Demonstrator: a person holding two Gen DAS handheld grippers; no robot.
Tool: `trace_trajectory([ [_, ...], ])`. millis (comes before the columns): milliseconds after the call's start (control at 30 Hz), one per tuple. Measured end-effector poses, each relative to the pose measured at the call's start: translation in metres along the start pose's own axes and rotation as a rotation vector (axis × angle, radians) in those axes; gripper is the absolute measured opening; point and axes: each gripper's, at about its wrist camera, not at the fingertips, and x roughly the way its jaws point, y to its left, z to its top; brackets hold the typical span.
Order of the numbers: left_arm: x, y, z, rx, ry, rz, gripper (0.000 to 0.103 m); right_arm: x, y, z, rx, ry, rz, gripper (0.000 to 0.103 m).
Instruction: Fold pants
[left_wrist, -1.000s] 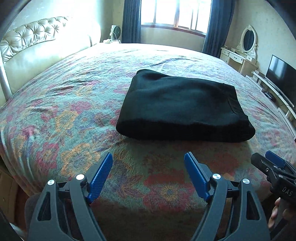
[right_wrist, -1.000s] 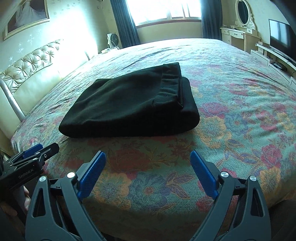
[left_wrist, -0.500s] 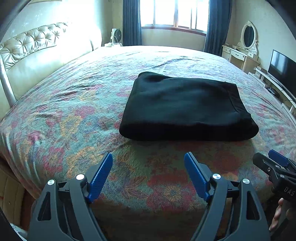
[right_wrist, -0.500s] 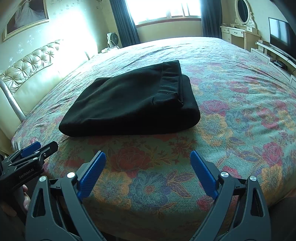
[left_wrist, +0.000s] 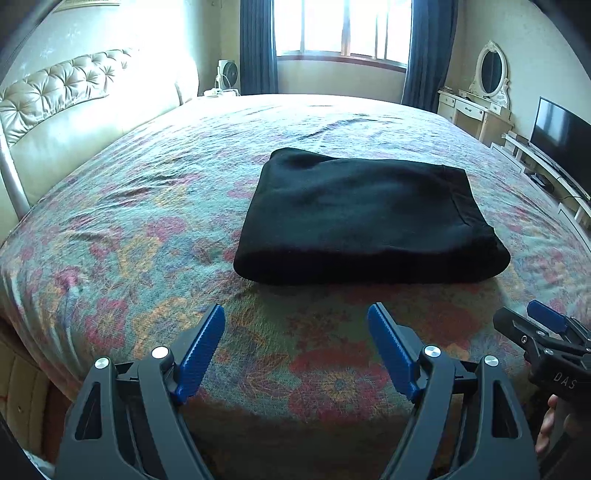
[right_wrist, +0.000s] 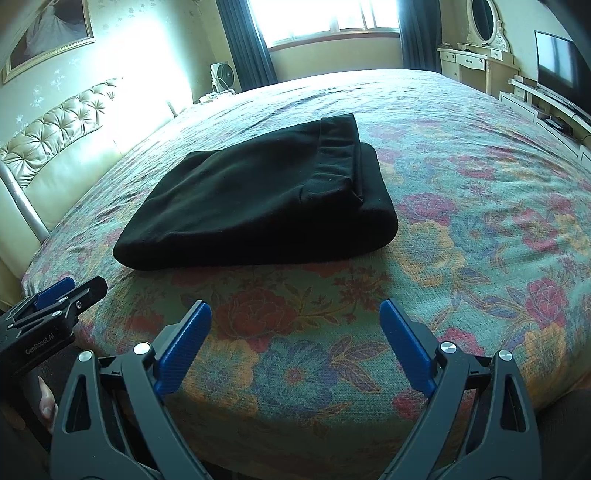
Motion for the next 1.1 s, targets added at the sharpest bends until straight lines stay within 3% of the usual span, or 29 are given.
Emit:
trace_trajectory([
  [600, -0.012, 0.012, 0.012, -0.037, -0.036, -0.003, 0.078, -0.006, -0.006, 0.010, 0.014, -0.027, -0.008, 0.093],
  [900, -0.020, 0.013, 0.019, -0.010, -0.076, 0.039, 0.078, -0.006, -0.003, 0.011, 0.007, -0.024, 0.001, 0.093],
  [1100, -0.026, 0.011, 0.023, -0.009, -0.092, 0.026, 0.078, -0.006, -0.002, 0.011, 0.008, -0.021, 0.010, 0.093],
])
